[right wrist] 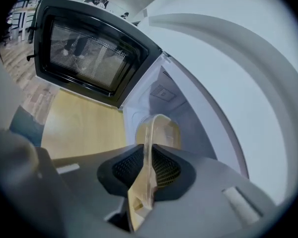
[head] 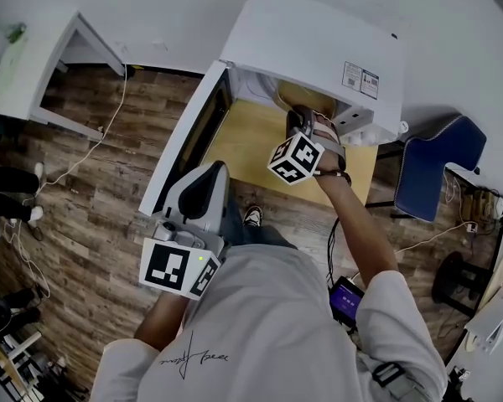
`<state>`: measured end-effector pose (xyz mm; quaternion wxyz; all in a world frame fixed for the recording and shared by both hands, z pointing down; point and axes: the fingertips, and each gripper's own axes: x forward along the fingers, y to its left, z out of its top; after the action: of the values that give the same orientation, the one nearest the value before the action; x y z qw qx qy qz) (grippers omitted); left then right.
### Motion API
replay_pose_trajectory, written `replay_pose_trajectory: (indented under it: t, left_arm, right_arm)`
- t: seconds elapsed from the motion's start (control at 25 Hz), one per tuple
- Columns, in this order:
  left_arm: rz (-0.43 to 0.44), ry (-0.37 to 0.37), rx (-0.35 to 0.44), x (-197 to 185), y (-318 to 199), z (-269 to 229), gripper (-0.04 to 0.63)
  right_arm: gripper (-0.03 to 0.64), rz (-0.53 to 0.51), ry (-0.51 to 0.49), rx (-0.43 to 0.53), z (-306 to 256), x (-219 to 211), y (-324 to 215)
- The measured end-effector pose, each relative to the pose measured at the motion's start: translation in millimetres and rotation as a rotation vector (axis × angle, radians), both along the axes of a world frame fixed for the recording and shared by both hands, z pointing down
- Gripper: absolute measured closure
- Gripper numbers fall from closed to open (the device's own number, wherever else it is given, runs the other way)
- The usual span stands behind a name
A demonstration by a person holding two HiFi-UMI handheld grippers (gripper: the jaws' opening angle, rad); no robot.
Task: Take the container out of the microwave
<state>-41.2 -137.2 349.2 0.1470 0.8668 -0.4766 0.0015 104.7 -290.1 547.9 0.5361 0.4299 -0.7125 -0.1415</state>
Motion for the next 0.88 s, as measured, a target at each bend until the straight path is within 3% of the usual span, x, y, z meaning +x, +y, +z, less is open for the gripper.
replay_pose_trajectory:
  t: [0.88]
  left_arm:
    - [-0.007, -0.013, 0.012, 4.9, 7.3, -3.8, 0.597]
  right_arm:
    - [0.554, 0.047, -0.348, -0.072, -42.1, 0.5, 69.1]
